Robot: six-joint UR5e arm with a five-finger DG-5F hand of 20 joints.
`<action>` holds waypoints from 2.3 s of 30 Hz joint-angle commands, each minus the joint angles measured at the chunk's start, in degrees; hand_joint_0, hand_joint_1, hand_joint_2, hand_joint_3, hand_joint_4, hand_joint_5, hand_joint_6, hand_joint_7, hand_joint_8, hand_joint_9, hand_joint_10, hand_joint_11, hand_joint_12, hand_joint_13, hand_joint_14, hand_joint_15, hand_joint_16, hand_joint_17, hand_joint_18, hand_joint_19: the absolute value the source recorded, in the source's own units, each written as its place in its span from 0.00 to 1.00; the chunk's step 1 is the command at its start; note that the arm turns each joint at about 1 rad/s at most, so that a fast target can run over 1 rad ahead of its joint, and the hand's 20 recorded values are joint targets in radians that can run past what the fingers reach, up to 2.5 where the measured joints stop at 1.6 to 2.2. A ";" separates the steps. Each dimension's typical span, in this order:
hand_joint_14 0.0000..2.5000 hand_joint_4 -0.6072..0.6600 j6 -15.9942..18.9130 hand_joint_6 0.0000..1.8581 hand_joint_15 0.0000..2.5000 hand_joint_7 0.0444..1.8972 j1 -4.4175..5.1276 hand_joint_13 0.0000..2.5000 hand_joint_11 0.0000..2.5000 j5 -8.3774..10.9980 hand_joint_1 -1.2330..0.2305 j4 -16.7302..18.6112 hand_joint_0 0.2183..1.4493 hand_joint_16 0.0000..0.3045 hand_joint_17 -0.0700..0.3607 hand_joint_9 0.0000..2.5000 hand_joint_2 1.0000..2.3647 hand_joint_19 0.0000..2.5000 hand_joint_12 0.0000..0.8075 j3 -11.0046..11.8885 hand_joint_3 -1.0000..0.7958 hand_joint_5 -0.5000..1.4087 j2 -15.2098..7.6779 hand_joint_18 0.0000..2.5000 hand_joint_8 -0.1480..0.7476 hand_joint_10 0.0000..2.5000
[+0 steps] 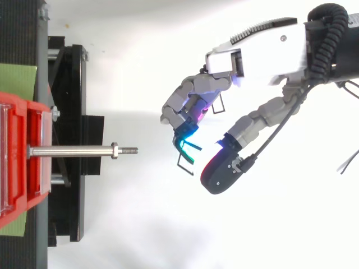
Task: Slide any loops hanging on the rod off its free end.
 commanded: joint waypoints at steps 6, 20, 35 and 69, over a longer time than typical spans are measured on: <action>0.00 0.61 4.04 0.44 0.00 0.78 0.10 0.23 0.07 2.03 0.46 -3.47 0.29 0.14 0.39 0.36 0.00 0.02 0.33 0.00 0.30 0.20 0.01 0.19 0.47 0.00; 0.00 0.57 14.41 0.46 0.00 0.77 0.28 0.23 0.09 5.55 0.36 -8.13 0.27 0.14 0.39 0.35 0.02 0.02 0.33 0.09 0.46 0.18 0.01 0.20 0.50 0.00; 0.00 0.62 15.91 0.44 0.00 0.79 0.37 0.23 0.09 6.16 0.44 -12.70 0.29 0.14 0.39 0.37 0.01 0.02 0.33 0.27 0.33 0.19 0.01 0.19 0.47 0.00; 0.00 0.60 24.34 0.45 0.00 0.78 0.81 0.23 0.10 6.25 0.43 -17.88 0.29 0.14 0.38 0.38 0.01 0.02 0.32 0.36 0.35 0.19 0.01 0.20 0.49 0.00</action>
